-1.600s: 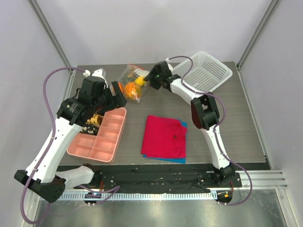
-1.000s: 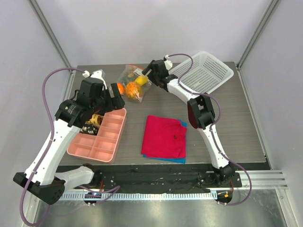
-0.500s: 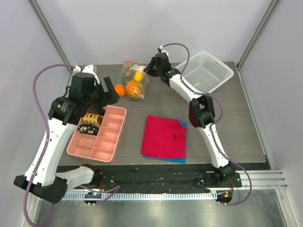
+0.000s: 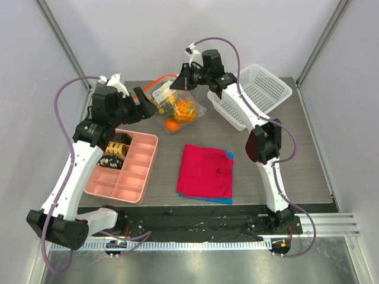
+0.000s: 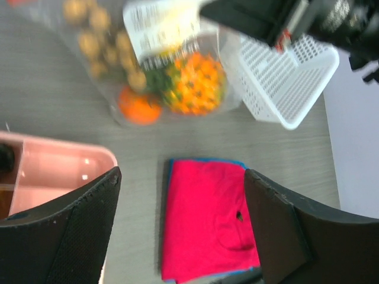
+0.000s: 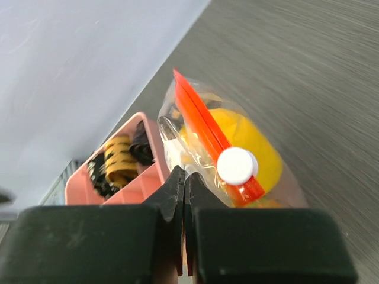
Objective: Open the zip-top bag and remove the fake food
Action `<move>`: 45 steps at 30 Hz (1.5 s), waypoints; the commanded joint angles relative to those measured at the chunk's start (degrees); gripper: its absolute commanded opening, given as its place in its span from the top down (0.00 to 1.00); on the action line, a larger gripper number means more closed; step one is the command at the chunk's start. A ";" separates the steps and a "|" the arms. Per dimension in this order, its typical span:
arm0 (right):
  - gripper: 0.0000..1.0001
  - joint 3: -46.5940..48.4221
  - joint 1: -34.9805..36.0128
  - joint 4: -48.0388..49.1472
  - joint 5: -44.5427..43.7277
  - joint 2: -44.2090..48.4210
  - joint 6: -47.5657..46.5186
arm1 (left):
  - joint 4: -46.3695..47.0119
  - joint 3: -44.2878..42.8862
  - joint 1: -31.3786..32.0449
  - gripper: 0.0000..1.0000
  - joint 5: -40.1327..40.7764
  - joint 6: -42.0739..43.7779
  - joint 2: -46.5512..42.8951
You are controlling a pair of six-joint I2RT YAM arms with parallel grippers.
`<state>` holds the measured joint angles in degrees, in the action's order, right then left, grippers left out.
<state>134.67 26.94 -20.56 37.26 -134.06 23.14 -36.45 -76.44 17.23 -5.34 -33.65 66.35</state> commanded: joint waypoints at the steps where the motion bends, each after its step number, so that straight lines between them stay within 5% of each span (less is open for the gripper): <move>1: 0.99 1.21 0.22 -0.54 10.11 4.95 -5.90 | 14.28 -3.00 -4.74 0.20 -8.77 4.90 3.68; 7: 0.99 -0.63 0.74 0.07 14.51 5.39 -10.82 | 20.71 -5.81 -10.73 0.18 -23.11 7.71 10.11; 12: 0.99 -6.95 2.59 0.25 16.36 8.98 -18.81 | 19.23 -10.74 -14.49 0.13 -43.03 12.91 23.09; 15: 0.99 -9.42 2.77 -0.62 19.51 11.00 -22.41 | 29.18 -11.00 -19.58 0.16 -52.88 2.17 27.41; 18: 0.99 -11.36 2.77 -1.76 20.84 13.46 -24.89 | 42.32 -6.63 -22.68 0.17 -53.11 -3.03 26.64; 21: 0.99 -11.71 2.85 -3.17 21.54 14.00 -26.39 | 37.41 -8.02 -21.02 0.23 -60.81 -0.54 29.53; 32: 0.99 -11.54 2.95 -4.05 21.19 13.30 -25.77 | 52.62 1.65 -17.76 0.28 -63.03 -6.43 29.01; 45: 0.98 -10.31 2.77 -3.97 18.31 11.54 -25.16 | 50.42 0.07 -16.09 0.88 -63.48 -5.90 30.95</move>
<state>121.84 29.82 -26.35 56.88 -124.25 -2.74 12.49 -74.65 0.91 -67.37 -40.01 97.10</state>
